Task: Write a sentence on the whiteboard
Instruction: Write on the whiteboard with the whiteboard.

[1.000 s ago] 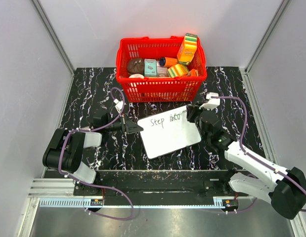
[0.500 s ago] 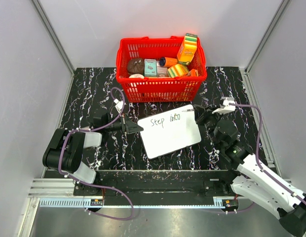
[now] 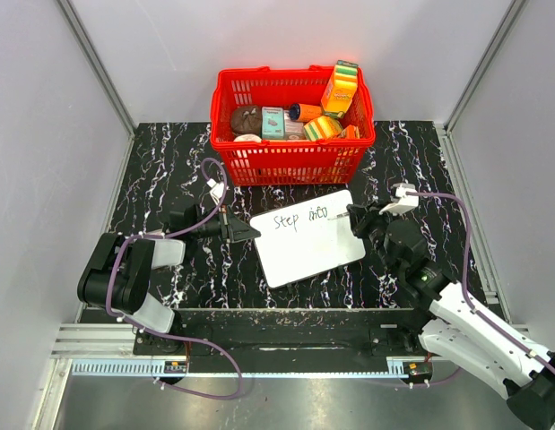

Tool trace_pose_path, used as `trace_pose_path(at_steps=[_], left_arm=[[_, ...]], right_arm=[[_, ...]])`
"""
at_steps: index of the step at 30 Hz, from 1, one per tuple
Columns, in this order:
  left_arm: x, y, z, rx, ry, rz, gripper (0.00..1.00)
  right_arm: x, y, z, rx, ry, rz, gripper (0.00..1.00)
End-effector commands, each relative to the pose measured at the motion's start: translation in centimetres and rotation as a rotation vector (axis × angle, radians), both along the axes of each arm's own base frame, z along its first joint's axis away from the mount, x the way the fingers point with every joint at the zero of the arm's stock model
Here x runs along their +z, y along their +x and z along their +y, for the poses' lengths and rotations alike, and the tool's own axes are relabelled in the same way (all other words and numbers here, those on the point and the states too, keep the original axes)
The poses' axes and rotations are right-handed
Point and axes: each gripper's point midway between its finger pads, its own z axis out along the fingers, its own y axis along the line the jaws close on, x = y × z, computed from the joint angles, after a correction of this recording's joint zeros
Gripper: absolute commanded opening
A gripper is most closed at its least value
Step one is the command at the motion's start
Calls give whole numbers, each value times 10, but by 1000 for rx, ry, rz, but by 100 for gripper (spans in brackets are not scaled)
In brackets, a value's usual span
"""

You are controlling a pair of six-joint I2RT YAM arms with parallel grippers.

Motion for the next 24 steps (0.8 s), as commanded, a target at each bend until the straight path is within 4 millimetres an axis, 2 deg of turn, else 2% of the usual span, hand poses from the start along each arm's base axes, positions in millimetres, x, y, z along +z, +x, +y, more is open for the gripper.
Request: trace_pose_path(at_steps=[1, 24], left_arm=[[-3, 6, -3, -13, 25, -80, 0], [-4, 6, -3, -11, 28, -76, 0]], right_arm=[[11, -2, 0, 5, 38, -17, 0], [11, -6, -7, -5, 14, -28, 0]])
